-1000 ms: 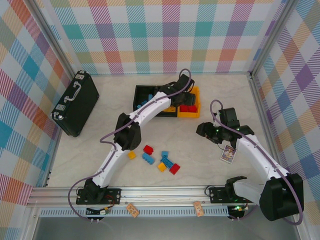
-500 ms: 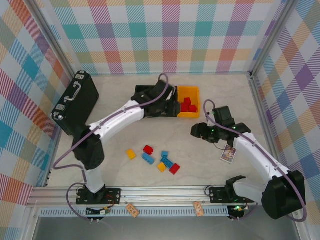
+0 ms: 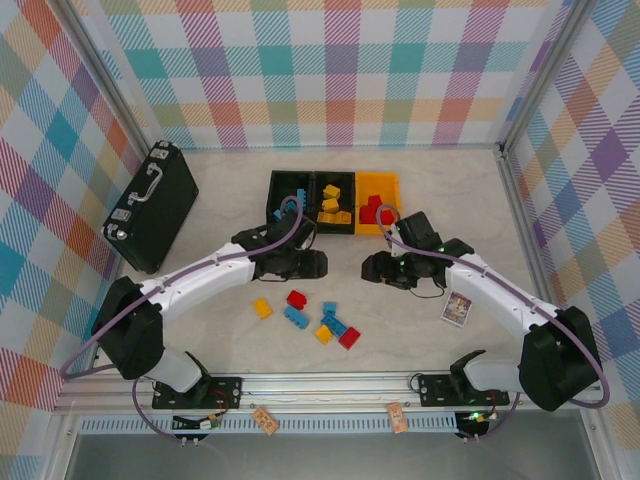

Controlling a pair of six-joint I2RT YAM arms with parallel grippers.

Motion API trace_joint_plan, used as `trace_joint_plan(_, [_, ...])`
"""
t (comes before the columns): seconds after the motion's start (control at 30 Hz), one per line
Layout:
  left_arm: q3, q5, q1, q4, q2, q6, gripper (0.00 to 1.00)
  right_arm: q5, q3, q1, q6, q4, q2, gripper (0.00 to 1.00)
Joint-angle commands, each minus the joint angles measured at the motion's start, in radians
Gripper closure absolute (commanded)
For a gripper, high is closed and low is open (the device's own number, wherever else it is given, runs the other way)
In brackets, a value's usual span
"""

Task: Sort the legos into containers by color
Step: Pick up the lego from the middle-left of the table.

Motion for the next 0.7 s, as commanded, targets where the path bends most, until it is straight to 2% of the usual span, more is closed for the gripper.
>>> trace_joint_plan(0.0, [-0.003,0.033,-0.062,0.003,0.029,-0.055,0.45,0.0,-0.014,-0.001,0.003,-0.02,-0.022,0.42])
trace_joint_plan(0.33, [0.047,0.015,-0.159,-0.043,0.196,-0.102,0.39,0.006,-0.133,0.0,0.018,-0.06,-0.104,0.42])
trace_joint_plan(0.53, [0.094,0.0,-0.183,-0.073,0.302,-0.115,0.4,0.022,-0.156,-0.001,0.027,-0.057,-0.129,0.42])
trace_joint_plan(0.67, [0.102,-0.007,-0.189,-0.081,0.335,-0.127,0.44,0.026,-0.166,-0.001,0.037,-0.042,-0.138,0.42])
